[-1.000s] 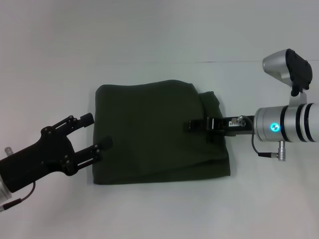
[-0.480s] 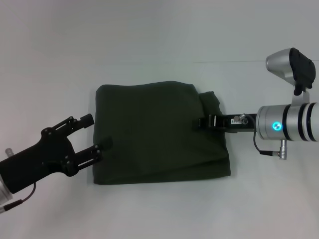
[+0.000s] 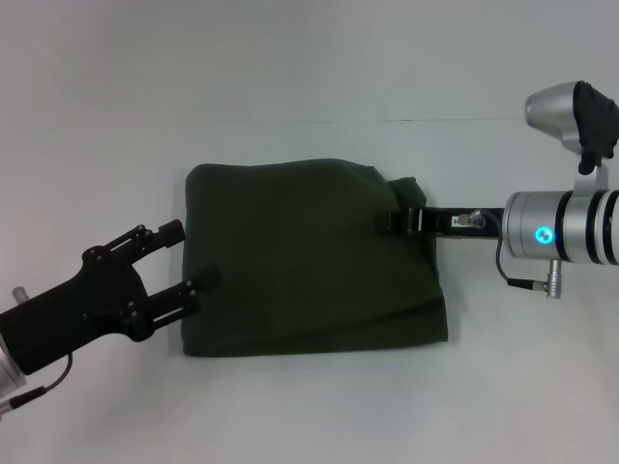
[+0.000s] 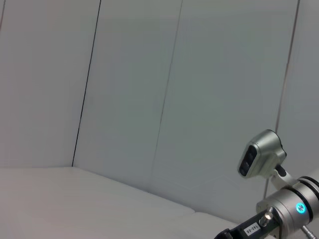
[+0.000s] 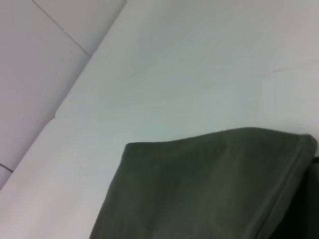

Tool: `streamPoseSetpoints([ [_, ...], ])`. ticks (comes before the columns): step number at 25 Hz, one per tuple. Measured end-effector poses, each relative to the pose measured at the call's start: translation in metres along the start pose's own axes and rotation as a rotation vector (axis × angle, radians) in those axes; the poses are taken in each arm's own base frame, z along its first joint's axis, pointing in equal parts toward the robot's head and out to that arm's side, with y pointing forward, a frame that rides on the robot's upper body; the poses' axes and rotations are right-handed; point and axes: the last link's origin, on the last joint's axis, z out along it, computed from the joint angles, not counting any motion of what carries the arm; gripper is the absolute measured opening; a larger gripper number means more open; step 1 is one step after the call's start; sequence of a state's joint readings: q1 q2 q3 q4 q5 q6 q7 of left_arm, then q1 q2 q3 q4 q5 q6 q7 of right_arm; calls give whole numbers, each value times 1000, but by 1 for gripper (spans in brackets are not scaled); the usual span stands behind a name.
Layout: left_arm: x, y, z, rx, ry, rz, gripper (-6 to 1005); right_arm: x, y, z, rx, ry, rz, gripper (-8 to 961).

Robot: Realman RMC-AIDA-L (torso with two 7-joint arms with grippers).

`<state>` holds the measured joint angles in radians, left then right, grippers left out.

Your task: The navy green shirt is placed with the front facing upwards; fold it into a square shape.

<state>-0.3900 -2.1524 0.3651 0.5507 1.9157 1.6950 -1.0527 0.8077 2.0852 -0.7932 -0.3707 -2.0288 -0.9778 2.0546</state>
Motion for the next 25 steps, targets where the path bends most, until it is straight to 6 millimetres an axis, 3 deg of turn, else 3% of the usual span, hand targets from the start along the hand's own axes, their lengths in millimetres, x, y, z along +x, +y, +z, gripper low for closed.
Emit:
streamPoseSetpoints([
  [25,2,1,0,0,21,-31,791,-9,15,-15,-128,-27,-78,96],
])
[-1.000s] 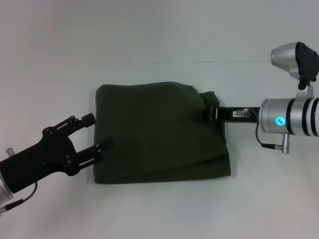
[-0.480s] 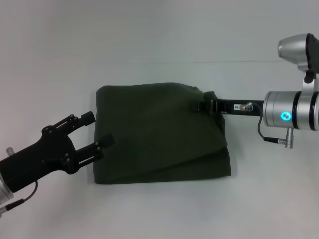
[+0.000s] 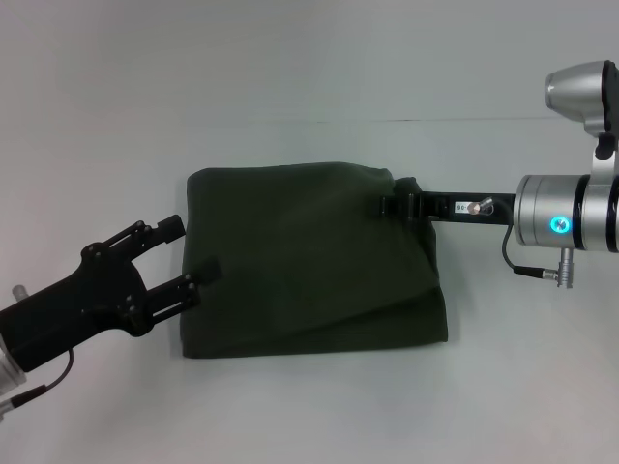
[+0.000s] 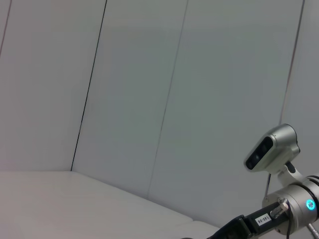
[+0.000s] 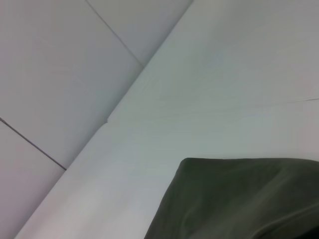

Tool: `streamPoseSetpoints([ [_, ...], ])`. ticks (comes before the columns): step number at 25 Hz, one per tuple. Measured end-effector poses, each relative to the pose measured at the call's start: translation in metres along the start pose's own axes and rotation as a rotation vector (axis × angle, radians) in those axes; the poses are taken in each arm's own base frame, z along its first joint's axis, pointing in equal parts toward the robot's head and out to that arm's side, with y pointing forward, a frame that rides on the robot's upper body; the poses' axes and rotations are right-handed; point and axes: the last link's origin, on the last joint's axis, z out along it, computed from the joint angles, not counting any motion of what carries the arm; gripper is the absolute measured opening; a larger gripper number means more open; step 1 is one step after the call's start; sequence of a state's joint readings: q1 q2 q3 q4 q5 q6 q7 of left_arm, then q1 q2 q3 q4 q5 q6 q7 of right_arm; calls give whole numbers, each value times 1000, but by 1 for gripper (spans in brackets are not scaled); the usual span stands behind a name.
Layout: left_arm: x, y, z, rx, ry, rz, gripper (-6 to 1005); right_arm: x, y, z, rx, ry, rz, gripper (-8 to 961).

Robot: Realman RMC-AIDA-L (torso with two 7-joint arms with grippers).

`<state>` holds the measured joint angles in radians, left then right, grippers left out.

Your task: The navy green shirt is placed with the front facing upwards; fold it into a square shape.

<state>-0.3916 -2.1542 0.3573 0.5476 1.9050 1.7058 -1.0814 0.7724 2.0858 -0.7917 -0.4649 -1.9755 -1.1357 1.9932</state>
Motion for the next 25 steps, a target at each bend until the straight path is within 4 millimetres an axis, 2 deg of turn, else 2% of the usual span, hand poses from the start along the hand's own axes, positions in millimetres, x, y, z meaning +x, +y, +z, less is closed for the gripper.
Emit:
streamPoseSetpoints([
  [25,5,-3,0,8,21,-17,791,-11,2,-23,-28,-20,-28,146],
])
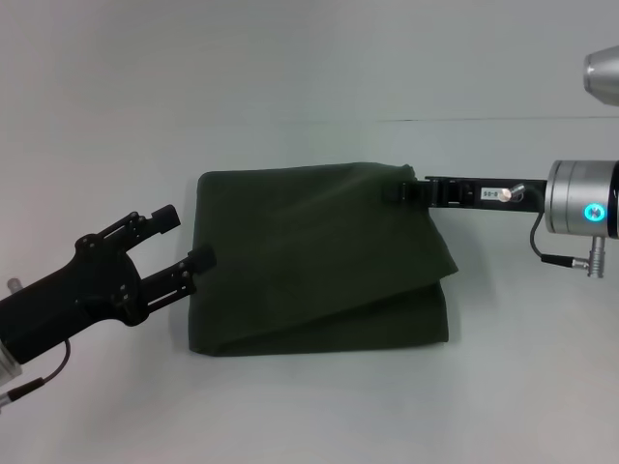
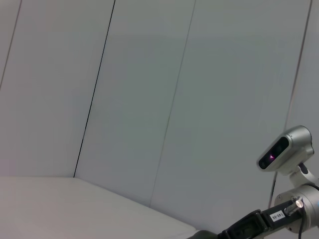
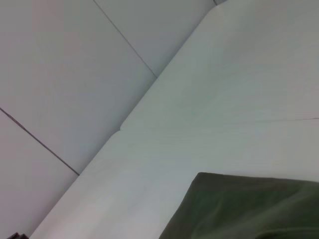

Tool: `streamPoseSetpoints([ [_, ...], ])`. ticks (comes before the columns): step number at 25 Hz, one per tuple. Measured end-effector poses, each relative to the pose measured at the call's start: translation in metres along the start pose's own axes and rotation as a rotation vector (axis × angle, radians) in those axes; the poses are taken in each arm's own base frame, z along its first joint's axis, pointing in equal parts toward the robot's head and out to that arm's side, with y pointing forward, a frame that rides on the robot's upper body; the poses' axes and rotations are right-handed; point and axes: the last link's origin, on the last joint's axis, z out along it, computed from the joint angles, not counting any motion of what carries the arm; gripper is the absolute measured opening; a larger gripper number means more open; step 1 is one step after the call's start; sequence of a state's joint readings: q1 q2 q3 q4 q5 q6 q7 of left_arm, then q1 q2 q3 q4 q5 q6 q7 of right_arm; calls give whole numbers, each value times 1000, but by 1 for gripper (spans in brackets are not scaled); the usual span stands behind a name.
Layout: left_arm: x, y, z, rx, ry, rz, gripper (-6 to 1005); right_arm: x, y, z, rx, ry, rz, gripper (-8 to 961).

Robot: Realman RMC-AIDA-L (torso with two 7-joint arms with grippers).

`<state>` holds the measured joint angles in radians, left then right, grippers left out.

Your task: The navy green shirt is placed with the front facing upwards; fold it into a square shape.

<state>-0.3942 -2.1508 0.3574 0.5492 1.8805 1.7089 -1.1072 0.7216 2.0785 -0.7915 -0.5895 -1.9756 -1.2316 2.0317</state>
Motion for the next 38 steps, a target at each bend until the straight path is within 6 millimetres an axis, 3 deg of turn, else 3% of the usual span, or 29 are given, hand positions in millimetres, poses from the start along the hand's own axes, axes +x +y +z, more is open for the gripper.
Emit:
streamPoseSetpoints([
  [8,0,1,3,-8,1,-7,791,5,-4,-3,12,6,11,162],
  [19,0,2,10,-24,-4,-15,791,44,-28,-8,103,21,128,185],
  [25,2,1,14,-28,-5,-10,790,48,-34,-11,127,26,137,197],
  [28,3,0,15,-31,-4,-8,790,43,-38,-17,140,12,133,203],
  [34,4,0,17,-33,-1,1,790,10,-50,-37,188,-65,158,215],
  [38,4,0,18,-32,3,1,790,-8,-53,-41,209,-82,223,378],
])
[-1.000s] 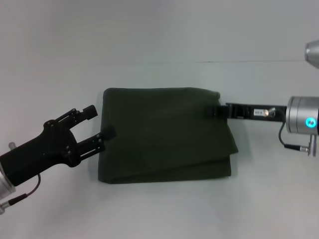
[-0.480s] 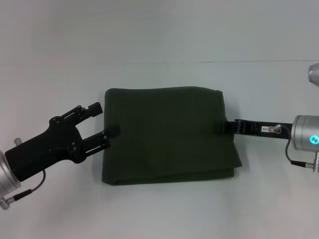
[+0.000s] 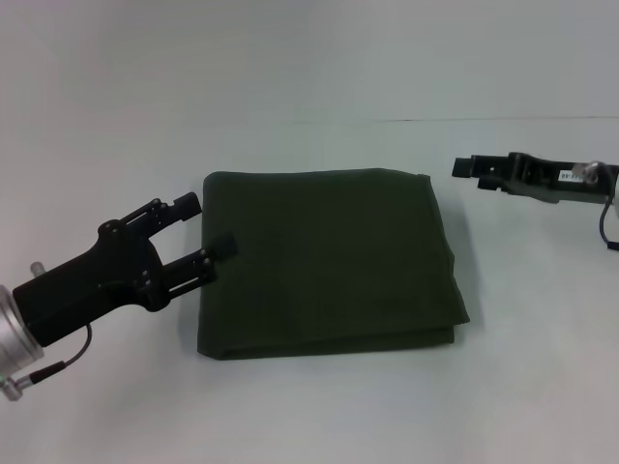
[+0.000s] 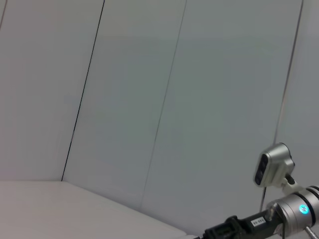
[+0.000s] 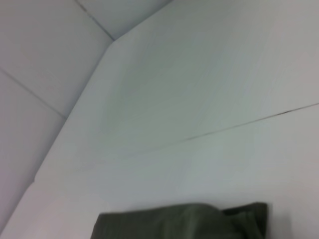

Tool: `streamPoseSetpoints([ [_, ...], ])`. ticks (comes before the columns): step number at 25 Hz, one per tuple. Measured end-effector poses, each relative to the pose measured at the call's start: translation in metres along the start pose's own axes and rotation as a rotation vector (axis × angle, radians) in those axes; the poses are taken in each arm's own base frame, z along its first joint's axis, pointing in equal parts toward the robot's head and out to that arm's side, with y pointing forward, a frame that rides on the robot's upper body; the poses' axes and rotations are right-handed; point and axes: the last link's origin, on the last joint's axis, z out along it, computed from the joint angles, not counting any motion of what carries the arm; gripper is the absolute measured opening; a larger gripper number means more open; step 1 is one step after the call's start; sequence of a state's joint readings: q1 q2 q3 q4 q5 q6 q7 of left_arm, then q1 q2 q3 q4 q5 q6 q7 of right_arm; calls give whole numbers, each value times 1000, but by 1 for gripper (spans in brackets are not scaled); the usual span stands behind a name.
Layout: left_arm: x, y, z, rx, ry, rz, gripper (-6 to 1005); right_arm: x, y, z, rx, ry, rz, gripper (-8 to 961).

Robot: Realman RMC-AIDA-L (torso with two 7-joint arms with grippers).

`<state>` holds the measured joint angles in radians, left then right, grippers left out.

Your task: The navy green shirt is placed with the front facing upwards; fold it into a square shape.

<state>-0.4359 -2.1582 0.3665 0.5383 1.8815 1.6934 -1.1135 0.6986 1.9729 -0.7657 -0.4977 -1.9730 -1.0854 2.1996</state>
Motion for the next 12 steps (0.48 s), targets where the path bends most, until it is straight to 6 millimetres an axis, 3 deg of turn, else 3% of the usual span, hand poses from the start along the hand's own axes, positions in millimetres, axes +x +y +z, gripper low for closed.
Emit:
streamPoseSetpoints([
  [6,1,0,2,-3,3,9,790,4,9,11,-10,35,53,673],
  [12,1,-1,3,3,-1,17,790,17,19,30,-24,58,81,810],
])
